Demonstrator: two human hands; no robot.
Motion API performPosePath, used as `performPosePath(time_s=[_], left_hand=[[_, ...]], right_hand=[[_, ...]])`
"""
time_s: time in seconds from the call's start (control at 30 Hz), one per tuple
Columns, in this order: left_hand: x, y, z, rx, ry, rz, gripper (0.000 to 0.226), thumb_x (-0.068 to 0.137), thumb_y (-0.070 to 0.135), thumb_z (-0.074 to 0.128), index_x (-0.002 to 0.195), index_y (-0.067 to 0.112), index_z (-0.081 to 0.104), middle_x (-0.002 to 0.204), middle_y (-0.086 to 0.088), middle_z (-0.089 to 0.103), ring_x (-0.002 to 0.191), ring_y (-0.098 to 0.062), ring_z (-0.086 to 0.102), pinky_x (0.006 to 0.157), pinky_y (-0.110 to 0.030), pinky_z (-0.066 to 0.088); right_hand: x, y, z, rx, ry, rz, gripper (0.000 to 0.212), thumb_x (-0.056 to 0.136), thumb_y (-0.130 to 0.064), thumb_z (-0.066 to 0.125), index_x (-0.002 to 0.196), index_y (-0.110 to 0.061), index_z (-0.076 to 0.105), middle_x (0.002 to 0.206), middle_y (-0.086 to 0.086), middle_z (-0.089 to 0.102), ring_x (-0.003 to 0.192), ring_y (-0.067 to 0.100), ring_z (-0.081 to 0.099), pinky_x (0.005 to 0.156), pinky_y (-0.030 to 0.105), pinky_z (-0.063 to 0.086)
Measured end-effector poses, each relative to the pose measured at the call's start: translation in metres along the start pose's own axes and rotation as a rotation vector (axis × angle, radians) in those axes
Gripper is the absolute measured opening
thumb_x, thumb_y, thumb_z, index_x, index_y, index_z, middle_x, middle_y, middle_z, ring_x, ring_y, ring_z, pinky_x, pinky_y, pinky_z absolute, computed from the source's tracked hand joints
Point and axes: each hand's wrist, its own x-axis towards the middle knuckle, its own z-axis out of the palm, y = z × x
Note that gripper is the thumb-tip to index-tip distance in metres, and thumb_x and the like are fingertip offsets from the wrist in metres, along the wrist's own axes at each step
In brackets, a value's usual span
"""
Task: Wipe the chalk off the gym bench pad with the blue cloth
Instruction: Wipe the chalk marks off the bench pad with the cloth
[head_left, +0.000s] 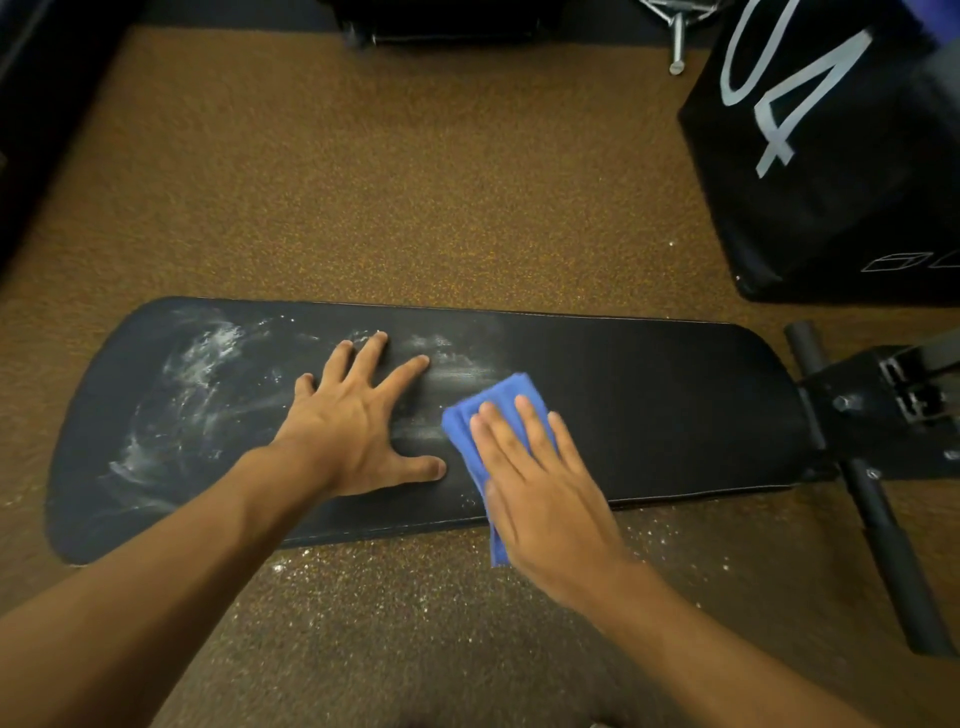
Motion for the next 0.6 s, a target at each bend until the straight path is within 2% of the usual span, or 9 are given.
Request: performPosePath(time_s=[0.07,0.13,0.2,0.27,0.3,0.4,0.5,0.6], left_hand=[[0.000,0.001,-0.001,0.005,-0.005,0.000,0.123,0.051,0.101,0.038,0.154,0.050,-0.006,0.168,0.000,-0.012,0.154,-0.033,-0.006,0.119,-0.062,0.020],[-0.001,0.002,-0.001,0.015,-0.006,-0.004,0.121,0.055,0.099,0.043,0.154,0.050,-0.006,0.168,0.000,-0.012,0.154,-0.033,-0.005,0.119,-0.061,0.020],[-0.001,0.002,0.000,0.010,-0.006,-0.006,0.121,0.055,0.099,0.043,0.154,0.049,-0.006,0.168,0.000,-0.011,0.154,-0.034,-0.005,0.119,-0.062,0.020],[-0.001,0.002,0.000,0.011,-0.003,-0.004,0.123,0.052,0.100,0.038,0.154,0.049,-0.006,0.168,-0.001,-0.011,0.154,-0.034,-0.005,0.119,-0.062,0.020],[-0.001,0.002,0.000,0.015,-0.006,-0.004,0.123,0.052,0.100,0.038,0.154,0.049,-0.007,0.168,-0.001,-0.011,0.154,-0.034,-0.005,0.119,-0.062,0.020],[-0.001,0.002,-0.001,0.019,-0.005,-0.005,0.121,0.057,0.098,0.045,0.155,0.049,-0.006,0.168,0.000,-0.012,0.154,-0.033,-0.005,0.119,-0.062,0.020],[-0.001,0.002,0.000,0.018,-0.002,-0.002,0.121,0.056,0.099,0.044,0.155,0.049,-0.005,0.168,0.000,-0.011,0.154,-0.034,-0.004,0.119,-0.062,0.021],[-0.001,0.002,-0.001,0.012,-0.009,0.001,0.121,0.057,0.098,0.045,0.155,0.049,-0.006,0.168,-0.001,-0.012,0.154,-0.034,-0.005,0.119,-0.062,0.020]], right_hand=[[-0.018,0.018,-0.004,-0.020,-0.028,-0.103,0.057,0.109,-0.035,0.025,0.162,-0.016,0.014,0.170,0.001,0.013,0.157,0.026,0.001,0.125,0.051,0.013],[-0.015,0.034,-0.004,-0.060,-0.014,-0.101,0.057,0.108,-0.034,0.024,0.161,-0.016,0.021,0.169,0.002,0.021,0.157,0.027,0.009,0.123,0.052,0.020],[0.007,0.032,-0.004,-0.047,0.027,0.047,0.058,0.105,-0.033,0.024,0.159,-0.013,0.028,0.166,0.004,0.029,0.155,0.031,0.017,0.119,0.055,0.028],[0.030,0.012,-0.005,0.017,0.061,0.193,0.060,0.104,-0.033,0.024,0.160,-0.011,0.026,0.167,0.005,0.028,0.155,0.035,0.017,0.120,0.058,0.026],[0.036,0.001,-0.002,0.032,0.070,0.208,0.060,0.104,-0.033,0.025,0.160,-0.011,0.023,0.168,0.006,0.025,0.155,0.036,0.014,0.121,0.059,0.023],[0.025,-0.010,0.002,-0.008,0.039,0.045,0.060,0.106,-0.033,0.027,0.161,-0.012,0.020,0.169,0.005,0.019,0.156,0.033,0.009,0.123,0.056,0.018],[0.009,0.017,-0.003,-0.049,-0.001,-0.098,0.058,0.106,-0.034,0.023,0.160,-0.013,0.025,0.168,0.003,0.025,0.156,0.029,0.013,0.124,0.053,0.021],[0.034,0.032,-0.006,-0.024,0.028,0.102,0.061,0.103,-0.036,0.018,0.160,-0.014,0.024,0.168,0.004,0.026,0.156,0.030,0.014,0.123,0.054,0.021]])
